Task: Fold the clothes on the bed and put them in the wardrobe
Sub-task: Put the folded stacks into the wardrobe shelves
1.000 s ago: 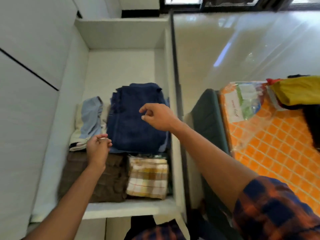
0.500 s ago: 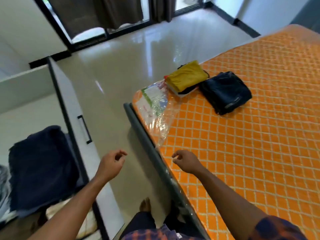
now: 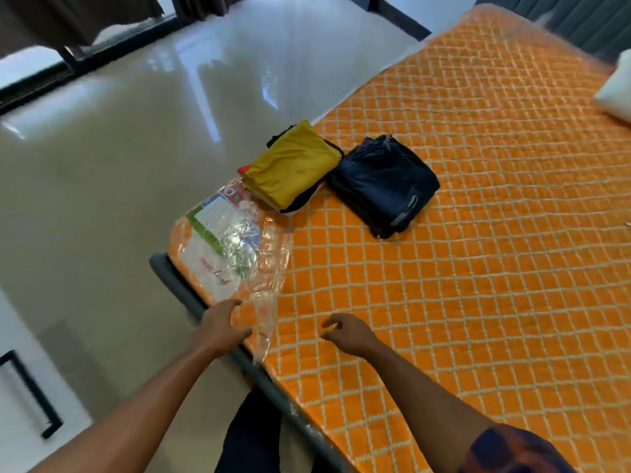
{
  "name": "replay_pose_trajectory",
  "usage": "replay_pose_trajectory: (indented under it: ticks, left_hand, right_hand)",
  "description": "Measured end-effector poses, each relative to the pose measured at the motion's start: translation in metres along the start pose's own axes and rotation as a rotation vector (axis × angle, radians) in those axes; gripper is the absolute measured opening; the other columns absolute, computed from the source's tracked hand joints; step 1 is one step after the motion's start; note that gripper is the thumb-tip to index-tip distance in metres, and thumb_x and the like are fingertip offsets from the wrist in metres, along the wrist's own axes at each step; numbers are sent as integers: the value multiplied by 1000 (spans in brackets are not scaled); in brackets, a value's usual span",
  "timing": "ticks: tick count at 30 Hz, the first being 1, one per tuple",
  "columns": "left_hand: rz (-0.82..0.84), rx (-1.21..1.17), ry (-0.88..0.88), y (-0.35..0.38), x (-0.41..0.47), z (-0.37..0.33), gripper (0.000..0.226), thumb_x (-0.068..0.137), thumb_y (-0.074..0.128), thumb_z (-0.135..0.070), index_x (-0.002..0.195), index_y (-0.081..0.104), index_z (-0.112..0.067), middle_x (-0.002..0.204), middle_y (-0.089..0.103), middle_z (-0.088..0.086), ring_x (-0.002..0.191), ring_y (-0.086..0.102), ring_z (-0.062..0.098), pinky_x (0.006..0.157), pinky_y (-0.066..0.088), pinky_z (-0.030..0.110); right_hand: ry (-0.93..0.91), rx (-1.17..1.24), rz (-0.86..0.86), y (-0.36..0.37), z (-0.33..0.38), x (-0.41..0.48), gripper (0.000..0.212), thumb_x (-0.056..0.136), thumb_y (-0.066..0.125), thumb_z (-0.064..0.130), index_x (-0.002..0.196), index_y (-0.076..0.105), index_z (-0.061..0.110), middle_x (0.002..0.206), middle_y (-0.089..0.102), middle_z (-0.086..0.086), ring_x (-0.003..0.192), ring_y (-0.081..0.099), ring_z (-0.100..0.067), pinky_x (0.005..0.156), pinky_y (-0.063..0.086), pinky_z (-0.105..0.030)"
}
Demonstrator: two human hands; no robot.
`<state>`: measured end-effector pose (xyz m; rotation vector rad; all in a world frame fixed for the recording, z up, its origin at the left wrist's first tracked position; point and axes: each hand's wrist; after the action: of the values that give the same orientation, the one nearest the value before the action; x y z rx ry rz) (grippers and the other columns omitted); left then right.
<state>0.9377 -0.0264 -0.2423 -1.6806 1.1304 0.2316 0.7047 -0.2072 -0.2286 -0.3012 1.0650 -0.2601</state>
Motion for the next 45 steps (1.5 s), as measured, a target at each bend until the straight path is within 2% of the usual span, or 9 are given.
replay_pose_trajectory:
  ticks: [6, 11, 16, 22, 31, 35, 38, 41, 45]
  left_hand:
    - [72, 252, -24, -22, 157, 27, 141, 55, 89, -65, 160, 0, -35, 168, -11, 9, 153, -11, 37, 123, 8, 60]
    - [137, 342, -1, -36, 211, 19, 163, 46, 91, -65, 140, -41, -48, 148, -55, -1, 141, -43, 36, 105, -5, 81]
    - [200, 356, 3, -31, 229, 20, 170, 40, 91, -69, 138, -46, -44, 139, -63, 0, 130, -55, 37, 96, -15, 83]
    - [218, 373, -23, -33, 238, 22, 170, 43, 92, -65, 138, -47, -40, 138, -63, 4, 127, -56, 41, 94, -17, 84]
    - [174, 363, -9, -30, 238, 24, 173, 39, 92, -67, 138, -47, -40, 138, -63, 3, 128, -55, 41, 95, -16, 86]
    - [24, 395, 58, -27, 226, 34, 161, 44, 86, -74, 148, -34, -43, 149, -54, 1, 140, -45, 36, 94, -25, 74]
    - [-290, 6, 113, -8, 193, 47, 99, 83, 77, -47, 160, 18, -27, 167, 17, 7, 153, 17, 31, 120, 9, 60]
    - [-424, -978, -118, 18, 134, 43, 47, 102, 58, -25, 146, 43, -17, 113, 66, -3, 96, 65, 10, 85, 53, 26]
    - [-115, -1387, -169, 71, 50, 45, 79, 86, 69, -55, 148, 38, -17, 99, 69, -2, 74, 65, 8, 62, 54, 26]
  right_hand:
    - [113, 744, -173, -64, 108, 143, 87, 85, 71, 61, 156, 32, 29, 157, 41, -5, 135, 47, -29, 90, 49, -45]
    - [21, 1237, -235, -122, 175, 253, 111, 63, 83, 70, 155, 34, 31, 145, 53, -1, 122, 58, -28, 79, 56, -50]
    - [-36, 1415, -180, -130, 197, 312, 95, 61, 95, 45, 142, 55, 16, 129, 68, -17, 116, 66, -44, 100, 49, -66]
    - [-7, 1396, -229, -129, 195, 310, 50, 82, 80, 36, 125, 64, 17, 114, 75, -13, 104, 72, -38, 86, 59, -56]
    - [113, 1411, -603, -91, 199, 316, 110, 22, 97, 34, 126, 63, 19, 115, 73, -12, 93, 73, -39, 70, 59, -61]
    - [78, 1530, -692, -32, 179, 276, 111, 21, 99, 30, 125, 60, 22, 116, 72, -9, 94, 73, -37, 75, 59, -63]
    - [68, 1645, -720, 18, 171, 218, 100, 43, 98, 26, 133, 55, 22, 120, 69, -7, 97, 71, -33, 80, 60, -59]
    - [105, 1719, -747, 68, 145, 176, 92, 59, 97, 21, 138, 49, 25, 121, 68, -5, 97, 71, -30, 79, 61, -57]
    - [213, 1753, -724, 132, 101, 112, 89, 65, 95, 27, 137, 43, 30, 116, 65, -4, 89, 70, -23, 56, 62, -39]
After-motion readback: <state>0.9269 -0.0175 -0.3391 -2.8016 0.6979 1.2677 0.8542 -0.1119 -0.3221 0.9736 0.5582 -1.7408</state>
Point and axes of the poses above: each hand's wrist, its own x-axis towards the middle knuckle, its own y-axis out of the palm, z = x × y
